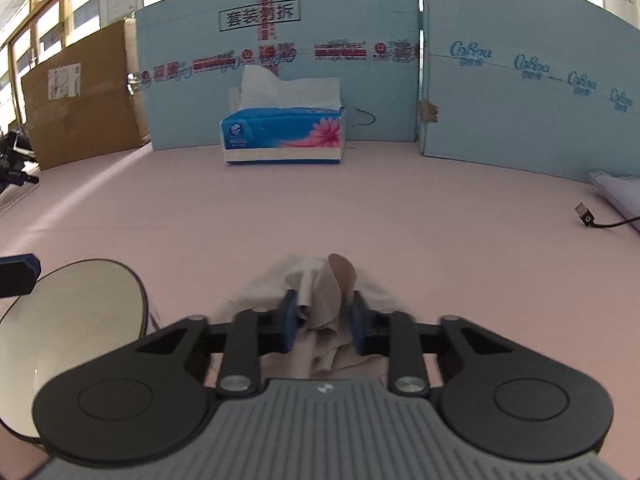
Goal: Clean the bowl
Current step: 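Lift the cloth with the right gripper while the left gripper grasps the bowl rim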
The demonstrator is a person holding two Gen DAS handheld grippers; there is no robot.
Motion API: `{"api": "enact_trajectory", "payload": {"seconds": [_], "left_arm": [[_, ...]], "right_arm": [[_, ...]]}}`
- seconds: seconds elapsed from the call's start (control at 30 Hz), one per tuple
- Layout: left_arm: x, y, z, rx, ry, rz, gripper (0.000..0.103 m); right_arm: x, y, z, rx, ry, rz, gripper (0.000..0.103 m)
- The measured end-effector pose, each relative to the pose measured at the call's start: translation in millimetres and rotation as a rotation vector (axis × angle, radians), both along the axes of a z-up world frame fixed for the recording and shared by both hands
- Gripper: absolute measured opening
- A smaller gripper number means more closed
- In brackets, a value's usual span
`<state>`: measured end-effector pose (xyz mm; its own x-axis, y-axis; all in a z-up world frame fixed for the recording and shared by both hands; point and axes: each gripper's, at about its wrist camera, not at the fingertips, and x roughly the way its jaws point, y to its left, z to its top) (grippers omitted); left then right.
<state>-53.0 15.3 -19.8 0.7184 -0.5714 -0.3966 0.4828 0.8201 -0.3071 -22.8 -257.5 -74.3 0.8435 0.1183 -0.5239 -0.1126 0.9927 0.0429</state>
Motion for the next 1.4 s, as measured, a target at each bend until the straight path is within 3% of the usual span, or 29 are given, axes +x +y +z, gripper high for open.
{"api": "enact_trajectory", "payload": {"seconds": [0.43, 0.93, 1.13, 1.4], "left_arm": [[-2, -4, 0, 0.007, -0.001, -0.025, 0.039], [-2, -7, -2, 0.025, 0.033, -0.015, 0.036], [1, -10, -5, 0.04, 0.045, -0.008, 0.021], [3, -17, -2, 0.095, 0.023, -0.017, 0.015]], "right_arm": [[-42, -31, 53, 0.155, -0.135, 0.118, 0.008], [-66, 13, 77, 0.199, -0.138, 0.389, 0.008], [-49, 41, 62, 0.077, -0.042, 0.429, 0.008], [-33, 63, 48, -0.079, 0.052, 0.462, 0.008]]}}
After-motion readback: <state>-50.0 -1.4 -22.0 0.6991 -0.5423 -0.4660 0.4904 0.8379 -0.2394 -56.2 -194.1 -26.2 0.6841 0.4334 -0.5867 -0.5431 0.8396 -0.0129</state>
